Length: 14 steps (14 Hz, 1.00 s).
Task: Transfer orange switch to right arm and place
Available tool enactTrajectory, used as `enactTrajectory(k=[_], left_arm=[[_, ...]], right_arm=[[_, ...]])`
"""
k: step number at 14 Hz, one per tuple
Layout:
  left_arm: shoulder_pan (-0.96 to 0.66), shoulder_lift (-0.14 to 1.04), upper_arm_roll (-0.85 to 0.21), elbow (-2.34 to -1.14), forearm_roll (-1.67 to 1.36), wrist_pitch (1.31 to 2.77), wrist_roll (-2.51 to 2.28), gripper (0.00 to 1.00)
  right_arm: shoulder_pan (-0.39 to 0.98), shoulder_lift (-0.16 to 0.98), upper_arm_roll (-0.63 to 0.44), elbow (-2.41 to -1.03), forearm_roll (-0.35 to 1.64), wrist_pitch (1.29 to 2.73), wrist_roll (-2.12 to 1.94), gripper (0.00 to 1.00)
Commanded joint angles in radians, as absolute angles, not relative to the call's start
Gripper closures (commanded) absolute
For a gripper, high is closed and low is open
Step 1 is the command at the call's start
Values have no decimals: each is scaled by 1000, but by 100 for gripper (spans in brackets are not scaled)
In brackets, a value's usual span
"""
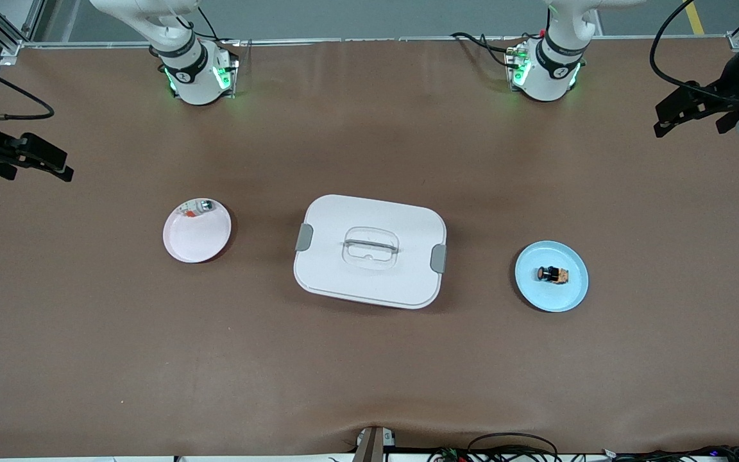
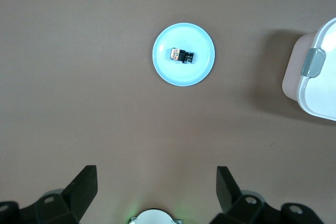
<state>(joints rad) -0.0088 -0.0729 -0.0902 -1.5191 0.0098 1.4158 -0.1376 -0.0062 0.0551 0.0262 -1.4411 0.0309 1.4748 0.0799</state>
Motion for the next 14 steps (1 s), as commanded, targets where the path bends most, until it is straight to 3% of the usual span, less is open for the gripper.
enactTrajectory(k=[1, 9, 14], left_arm=[[-14, -66, -91, -1502, 15, 1407, -127, 0], [-9, -12, -91, -1503, 14, 1423, -127, 0], [-11, 25, -91, -1580, 17, 1540, -127, 0]], right_arm=[[-6, 26, 31, -1471, 23, 1485, 97, 0], [-6, 26, 31, -1470, 25, 1485, 97, 0], [-8, 31, 31, -1465, 28, 1488, 97, 0]])
